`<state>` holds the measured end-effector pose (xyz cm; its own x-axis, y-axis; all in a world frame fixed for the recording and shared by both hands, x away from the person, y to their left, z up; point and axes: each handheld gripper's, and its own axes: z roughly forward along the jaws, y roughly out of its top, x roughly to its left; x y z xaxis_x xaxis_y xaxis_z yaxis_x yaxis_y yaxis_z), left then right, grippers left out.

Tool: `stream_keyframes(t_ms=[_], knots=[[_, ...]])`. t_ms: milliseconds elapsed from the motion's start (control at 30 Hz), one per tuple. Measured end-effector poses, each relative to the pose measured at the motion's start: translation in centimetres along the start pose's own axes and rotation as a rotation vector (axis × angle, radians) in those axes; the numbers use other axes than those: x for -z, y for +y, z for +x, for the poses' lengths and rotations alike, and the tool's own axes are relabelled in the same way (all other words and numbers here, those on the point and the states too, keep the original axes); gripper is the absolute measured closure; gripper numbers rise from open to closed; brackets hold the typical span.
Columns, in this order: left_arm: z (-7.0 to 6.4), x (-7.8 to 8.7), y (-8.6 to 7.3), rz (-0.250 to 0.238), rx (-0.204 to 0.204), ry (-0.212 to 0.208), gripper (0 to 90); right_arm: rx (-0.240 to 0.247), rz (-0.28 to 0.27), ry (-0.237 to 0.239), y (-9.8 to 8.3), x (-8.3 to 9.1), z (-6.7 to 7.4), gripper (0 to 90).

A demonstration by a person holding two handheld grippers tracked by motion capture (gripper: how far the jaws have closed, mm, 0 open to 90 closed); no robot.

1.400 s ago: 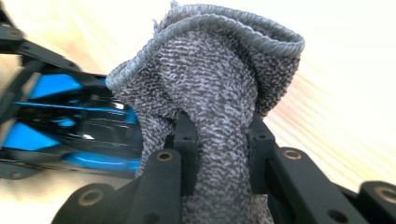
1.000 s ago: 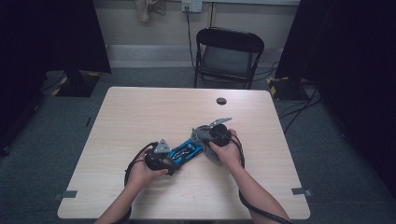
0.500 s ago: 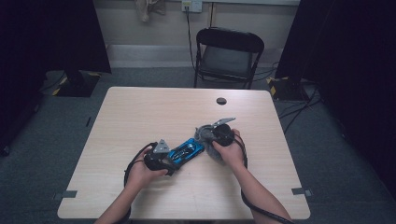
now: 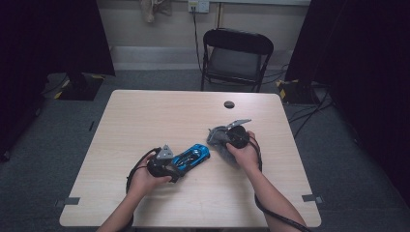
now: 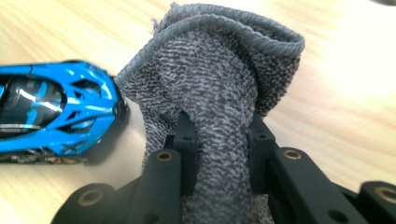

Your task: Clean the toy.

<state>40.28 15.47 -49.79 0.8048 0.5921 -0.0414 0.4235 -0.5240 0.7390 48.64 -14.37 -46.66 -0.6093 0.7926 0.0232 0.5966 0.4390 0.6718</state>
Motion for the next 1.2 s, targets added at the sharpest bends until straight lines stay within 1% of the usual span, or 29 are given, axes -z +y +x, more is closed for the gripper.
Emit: stream_keyframes(t_ms=[133,233,267,300,333,400,433,467,500,533,667,733,767,800,867,933,967,1000,1033,1067,1100,1200], knots=[[0.0,0.3,-0.2,0.009,0.004,-0.005,24.0,0.013,0.018,0.006,-0.8,-0.4,0.8,72.3],[0.0,0.5,-0.1,0.01,0.018,-0.012,22.9,0.025,0.02,0.009,-1.2,-0.3,1.1,72.2],[0.0,0.6,0.0,0.013,0.03,-0.018,22.5,0.027,0.02,0.008,-1.3,-0.3,1.2,72.1],[0.1,0.7,0.0,0.016,0.031,-0.027,20.8,0.031,0.022,0.008,-1.5,-0.3,1.3,72.1],[0.0,0.8,0.1,0.014,0.039,-0.027,19.7,0.036,0.023,0.008,-1.6,-0.3,1.4,72.0],[0.1,1.0,0.3,0.007,0.03,-0.026,19.5,0.045,0.019,0.005,-1.7,-0.3,1.5,71.8],[0.1,1.1,0.4,0.004,0.03,-0.026,19.0,0.039,0.015,0.004,-1.8,-0.4,1.6,71.8],[0.2,1.2,0.6,0.003,0.019,-0.017,19.0,0.037,0.013,0.004,-1.9,-0.4,1.6,71.7],[0.2,1.3,0.7,0.001,0.013,-0.008,18.9,0.035,0.01,0.004,-1.9,-0.4,1.6,71.7],[0.2,1.3,0.7,0.001,0.013,-0.008,18.4,0.035,0.01,0.004,-1.9,-0.4,1.6,71.7],[0.2,1.4,1.8,-0.02,0.003,-0.006,18.2,0.042,0.01,0.0,-2.0,-0.5,1.7,71.8],[0.2,1.3,2.5,-0.022,-0.003,-0.01,18.3,0.044,0.011,-0.004,-2.0,-0.5,1.8,71.8],[0.1,1.1,2.9,-0.022,-0.004,-0.016,18.2,0.041,0.011,-0.004,-1.9,-0.5,1.7,71.8],[0.1,0.9,3.3,-0.013,-0.01,-0.013,18.3,0.038,0.011,-0.003,-2.0,-0.5,1.7,71.8],[-0.1,0.3,4.4,-0.008,-0.031,-0.015,18.3,0.032,0.009,0.001,-2.0,-0.5,1.7,71.8],[-0.2,-0.4,5.4,0.018,-0.044,-0.015,18.0,0.026,0.004,0.003,-2.1,-0.5,1.6,71.8],[-0.1,-0.8,5.8,0.028,-0.041,-0.01,18.3,0.024,0.004,0.004,-2.1,-0.5,1.6,71.8],[-0.1,-0.8,5.8,0.028,-0.041,-0.01,17.7,0.02,0.002,0.004,-2.1,-0.5,1.6,71.8],[0.0,-1.8,6.4,0.045,-0.04,-0.004,17.9,0.017,0.002,0.005,-2.1,-0.5,1.6,71.8],[0.0,-1.8,6.4,0.045,-0.04,-0.004,18.0,0.017,0.002,0.005,-2.1,-0.5,1.6,71.8],[0.0,-2.6,6.7,0.054,-0.036,-0.009,17.9,0.015,0.001,0.007,-2.1,-0.5,1.6,71.8],[0.1,-3.5,6.9,0.077,-0.028,-0.019,19.5,0.01,-0.001,0.01,-2.2,-0.5,1.5,71.8]])
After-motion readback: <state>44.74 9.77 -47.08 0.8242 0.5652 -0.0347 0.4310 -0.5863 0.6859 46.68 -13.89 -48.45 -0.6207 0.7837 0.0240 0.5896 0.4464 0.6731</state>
